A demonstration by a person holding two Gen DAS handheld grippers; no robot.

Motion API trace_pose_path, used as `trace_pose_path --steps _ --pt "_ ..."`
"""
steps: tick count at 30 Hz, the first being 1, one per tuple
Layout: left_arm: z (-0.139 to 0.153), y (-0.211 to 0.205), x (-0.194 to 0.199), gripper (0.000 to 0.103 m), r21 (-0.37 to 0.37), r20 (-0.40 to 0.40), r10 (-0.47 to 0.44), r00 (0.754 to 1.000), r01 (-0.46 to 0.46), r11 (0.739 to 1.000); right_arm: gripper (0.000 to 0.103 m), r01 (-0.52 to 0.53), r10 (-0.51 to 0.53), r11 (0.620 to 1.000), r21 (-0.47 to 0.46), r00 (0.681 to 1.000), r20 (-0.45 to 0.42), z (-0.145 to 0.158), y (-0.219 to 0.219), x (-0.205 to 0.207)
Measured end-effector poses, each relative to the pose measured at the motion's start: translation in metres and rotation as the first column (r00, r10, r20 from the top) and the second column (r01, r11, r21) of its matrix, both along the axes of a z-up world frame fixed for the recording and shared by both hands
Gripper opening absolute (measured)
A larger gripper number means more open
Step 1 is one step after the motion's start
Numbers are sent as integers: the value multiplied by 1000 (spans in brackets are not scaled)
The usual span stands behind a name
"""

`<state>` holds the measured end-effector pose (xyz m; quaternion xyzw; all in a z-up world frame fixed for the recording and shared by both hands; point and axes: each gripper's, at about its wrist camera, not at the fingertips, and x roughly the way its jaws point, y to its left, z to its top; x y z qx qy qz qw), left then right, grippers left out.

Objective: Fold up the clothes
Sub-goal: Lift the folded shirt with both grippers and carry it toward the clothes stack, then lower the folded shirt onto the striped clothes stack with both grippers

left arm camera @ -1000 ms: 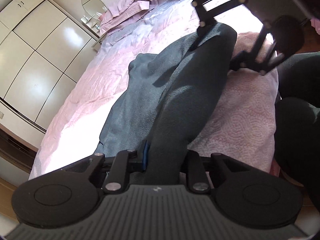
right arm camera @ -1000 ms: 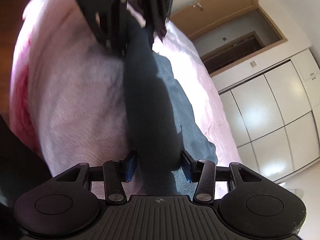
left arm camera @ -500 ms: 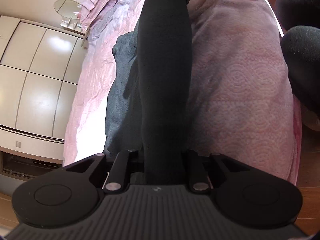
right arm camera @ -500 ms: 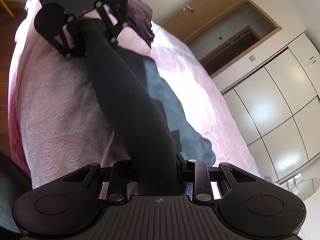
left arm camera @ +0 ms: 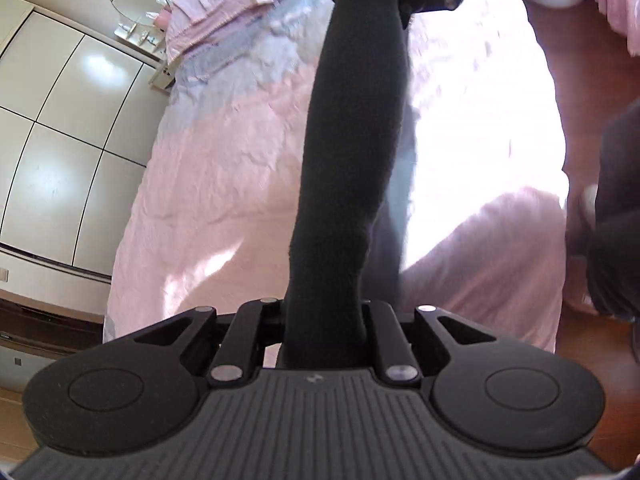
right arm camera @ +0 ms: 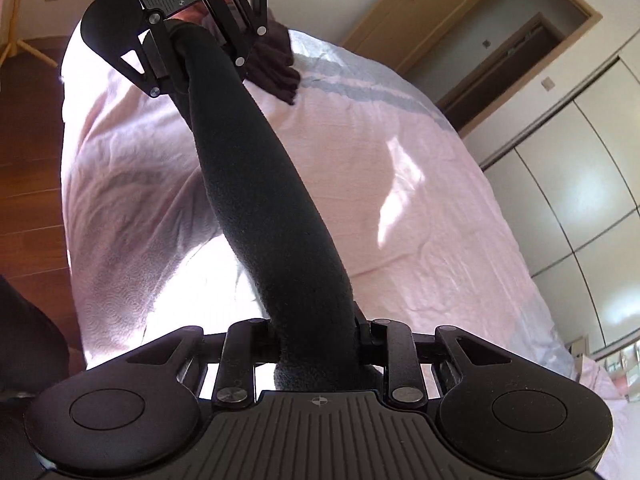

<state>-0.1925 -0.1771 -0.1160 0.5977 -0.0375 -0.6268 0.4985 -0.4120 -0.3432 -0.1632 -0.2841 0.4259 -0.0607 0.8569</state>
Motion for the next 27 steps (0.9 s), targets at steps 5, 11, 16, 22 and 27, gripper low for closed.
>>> trace_pose_path --steps 5,11,16,22,27 --pt "66 -29 -25 12 -35 -45 -99 994 97 995 26 93 -92 996 3 995 -42 84 -7 -34" --pt "116 -89 -72 12 -143 -67 -299 952 287 947 26 303 -304 952 -49 952 -21 150 -26 -96" --pt "164 -170 -142 13 -258 -73 -489 869 457 851 26 489 -489 864 -119 872 36 205 -55 -167" --pt "223 -288 -264 13 -401 -26 -641 767 579 710 26 649 -630 727 -227 761 158 272 -125 -280" --pt "253 -409 -384 13 -468 15 -660 751 589 659 26 687 -646 656 -313 725 238 311 -226 -390"
